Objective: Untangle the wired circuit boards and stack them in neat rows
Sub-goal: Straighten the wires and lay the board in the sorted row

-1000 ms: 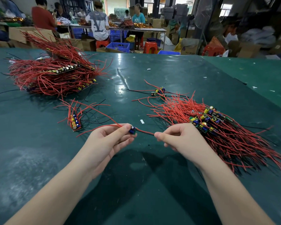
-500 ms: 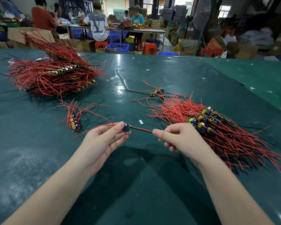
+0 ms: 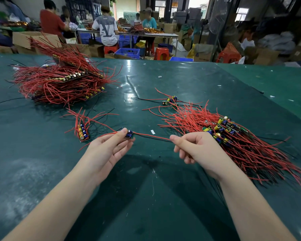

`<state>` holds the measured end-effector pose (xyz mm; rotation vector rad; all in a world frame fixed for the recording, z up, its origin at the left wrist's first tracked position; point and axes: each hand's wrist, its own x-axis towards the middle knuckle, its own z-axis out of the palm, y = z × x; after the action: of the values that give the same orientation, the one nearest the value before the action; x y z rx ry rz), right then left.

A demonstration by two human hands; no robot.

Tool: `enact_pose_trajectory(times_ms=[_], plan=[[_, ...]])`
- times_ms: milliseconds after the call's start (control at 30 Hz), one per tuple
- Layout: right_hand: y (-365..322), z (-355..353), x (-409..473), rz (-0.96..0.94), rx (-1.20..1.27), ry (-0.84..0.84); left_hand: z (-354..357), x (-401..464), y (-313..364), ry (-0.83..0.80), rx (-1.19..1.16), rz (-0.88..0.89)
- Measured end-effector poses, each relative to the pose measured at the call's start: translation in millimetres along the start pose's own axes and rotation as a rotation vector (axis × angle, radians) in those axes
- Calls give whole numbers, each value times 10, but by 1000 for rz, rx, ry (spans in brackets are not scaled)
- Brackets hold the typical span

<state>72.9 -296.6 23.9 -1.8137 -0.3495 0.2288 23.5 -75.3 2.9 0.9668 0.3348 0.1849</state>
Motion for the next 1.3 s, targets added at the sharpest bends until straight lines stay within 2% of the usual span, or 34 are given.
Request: enact_pose_trajectory(times_ms=[200, 433, 700, 833, 967, 1033, 1067, 1133, 1300], plan=[[-13, -43, -5, -3, -11, -33, 13, -16, 24, -8, 21, 26], [32, -79, 22, -13, -105, 134, 45, -42, 17, -38, 43, 69], [49, -110, 31, 21, -158, 173, 43, -43, 10, -32, 55, 81], [-30, -71, -17, 15, 185, -6, 44, -41, 29, -17, 2, 27], [-83, -31, -43, -21, 678, -217, 118, -67, -19, -40, -87, -70], [-101, -22, -39, 21, 865, -255, 145, -82, -63, -47, -108, -92], [-101, -23, -27, 47, 877, -235, 146, -83, -70, -42, -107, -92], [-75, -20, 4, 76, 739, -146, 117, -70, -55, -20, -91, -64], [86, -34, 55, -42, 93, 81, 44, -58, 22, 16, -13, 71]])
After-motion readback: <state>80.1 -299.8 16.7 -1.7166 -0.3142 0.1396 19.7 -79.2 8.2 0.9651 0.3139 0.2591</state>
